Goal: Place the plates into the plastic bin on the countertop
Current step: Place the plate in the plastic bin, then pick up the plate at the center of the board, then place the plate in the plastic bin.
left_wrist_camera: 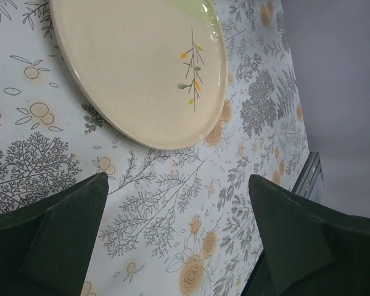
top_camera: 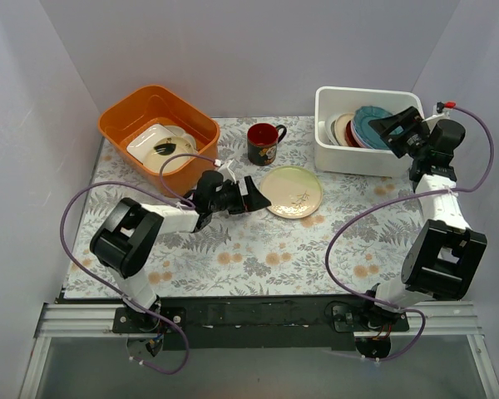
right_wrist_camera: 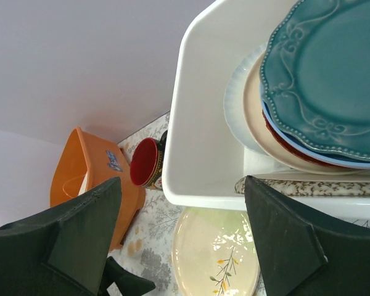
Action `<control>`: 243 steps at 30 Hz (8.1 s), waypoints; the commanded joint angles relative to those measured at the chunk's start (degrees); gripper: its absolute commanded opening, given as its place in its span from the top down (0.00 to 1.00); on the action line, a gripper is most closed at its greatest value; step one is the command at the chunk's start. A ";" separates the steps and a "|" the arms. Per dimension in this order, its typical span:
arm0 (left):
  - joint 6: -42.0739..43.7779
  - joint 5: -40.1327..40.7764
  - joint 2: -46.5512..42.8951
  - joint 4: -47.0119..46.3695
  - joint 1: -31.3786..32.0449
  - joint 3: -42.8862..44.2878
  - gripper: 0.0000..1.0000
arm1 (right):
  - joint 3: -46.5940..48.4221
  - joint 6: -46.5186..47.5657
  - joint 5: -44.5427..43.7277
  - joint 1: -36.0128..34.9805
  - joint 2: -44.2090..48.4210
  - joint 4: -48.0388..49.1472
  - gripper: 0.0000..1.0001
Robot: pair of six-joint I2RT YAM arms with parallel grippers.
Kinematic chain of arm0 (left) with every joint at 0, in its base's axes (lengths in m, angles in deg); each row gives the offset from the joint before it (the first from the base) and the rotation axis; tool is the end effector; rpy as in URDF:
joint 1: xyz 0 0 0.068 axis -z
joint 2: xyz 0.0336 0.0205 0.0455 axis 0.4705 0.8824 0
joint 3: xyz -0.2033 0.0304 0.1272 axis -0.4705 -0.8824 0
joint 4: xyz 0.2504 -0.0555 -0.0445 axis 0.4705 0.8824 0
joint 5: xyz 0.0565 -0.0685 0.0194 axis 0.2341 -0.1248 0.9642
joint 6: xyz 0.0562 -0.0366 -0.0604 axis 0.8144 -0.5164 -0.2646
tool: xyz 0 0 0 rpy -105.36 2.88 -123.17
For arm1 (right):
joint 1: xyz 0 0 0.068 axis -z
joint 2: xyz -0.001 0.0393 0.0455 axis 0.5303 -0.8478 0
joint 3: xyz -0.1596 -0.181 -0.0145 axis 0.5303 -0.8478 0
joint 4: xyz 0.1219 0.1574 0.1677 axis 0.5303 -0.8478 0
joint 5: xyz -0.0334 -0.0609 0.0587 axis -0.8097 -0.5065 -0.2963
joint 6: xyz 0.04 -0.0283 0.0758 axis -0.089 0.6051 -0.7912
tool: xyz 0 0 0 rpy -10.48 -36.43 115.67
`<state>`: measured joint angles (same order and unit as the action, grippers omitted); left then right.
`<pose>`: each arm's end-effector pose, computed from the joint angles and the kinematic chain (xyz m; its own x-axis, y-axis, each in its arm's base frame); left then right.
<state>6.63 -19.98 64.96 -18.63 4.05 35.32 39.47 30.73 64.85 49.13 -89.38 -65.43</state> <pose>0.3028 -0.2290 0.1163 -0.8517 -0.5239 0.0114 -0.2214 0.3401 -0.9140 0.3882 -0.0764 0.2895 -0.2579 0.7054 -0.6603 -0.0723 0.6674 0.7412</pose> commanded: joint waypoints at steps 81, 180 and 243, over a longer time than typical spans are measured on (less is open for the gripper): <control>2.60 6.74 17.23 1.01 2.24 9.74 0.14 | -33.27 -6.74 17.29 -25.72 -15.91 54.01 0.53; 6.82 17.99 -12.30 13.84 3.04 1.74 0.02 | -20.26 10.30 12.98 -22.20 8.61 2.26 0.99; 6.38 14.47 -10.72 13.40 2.42 0.69 0.02 | 10.94 -8.42 15.10 -1.64 -12.57 13.33 0.99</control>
<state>12.57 -5.25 54.32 -5.41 6.87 35.98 47.10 24.87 79.28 46.33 -103.04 -61.63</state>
